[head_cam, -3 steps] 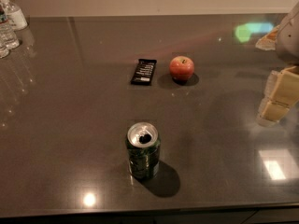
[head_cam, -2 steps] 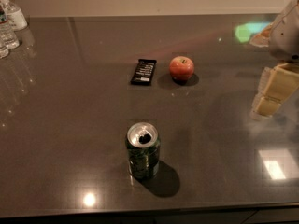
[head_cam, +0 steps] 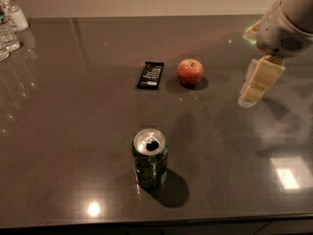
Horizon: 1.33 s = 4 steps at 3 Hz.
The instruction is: Move apple near green can
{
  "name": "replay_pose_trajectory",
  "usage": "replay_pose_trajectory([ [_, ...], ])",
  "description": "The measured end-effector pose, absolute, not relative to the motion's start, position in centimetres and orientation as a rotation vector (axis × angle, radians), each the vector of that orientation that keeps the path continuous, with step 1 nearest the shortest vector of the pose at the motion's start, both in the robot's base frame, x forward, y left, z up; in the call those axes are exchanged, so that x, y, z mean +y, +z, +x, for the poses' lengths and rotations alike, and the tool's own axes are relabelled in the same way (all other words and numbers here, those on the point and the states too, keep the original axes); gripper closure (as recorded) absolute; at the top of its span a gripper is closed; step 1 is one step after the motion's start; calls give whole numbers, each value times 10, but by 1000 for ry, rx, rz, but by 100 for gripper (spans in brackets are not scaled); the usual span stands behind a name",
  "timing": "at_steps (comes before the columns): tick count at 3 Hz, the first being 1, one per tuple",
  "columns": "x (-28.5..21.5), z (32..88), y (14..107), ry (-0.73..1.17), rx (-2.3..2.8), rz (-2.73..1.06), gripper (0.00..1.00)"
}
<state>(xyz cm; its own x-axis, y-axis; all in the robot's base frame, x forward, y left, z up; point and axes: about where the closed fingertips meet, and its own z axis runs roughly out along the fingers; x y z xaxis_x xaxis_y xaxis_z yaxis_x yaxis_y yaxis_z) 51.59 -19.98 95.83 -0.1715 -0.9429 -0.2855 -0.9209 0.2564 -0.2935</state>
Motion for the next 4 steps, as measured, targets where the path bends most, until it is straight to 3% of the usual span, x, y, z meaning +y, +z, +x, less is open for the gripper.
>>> replay_pose_trajectory([
  [4,-145,623,901,255,2122,-1614,0],
])
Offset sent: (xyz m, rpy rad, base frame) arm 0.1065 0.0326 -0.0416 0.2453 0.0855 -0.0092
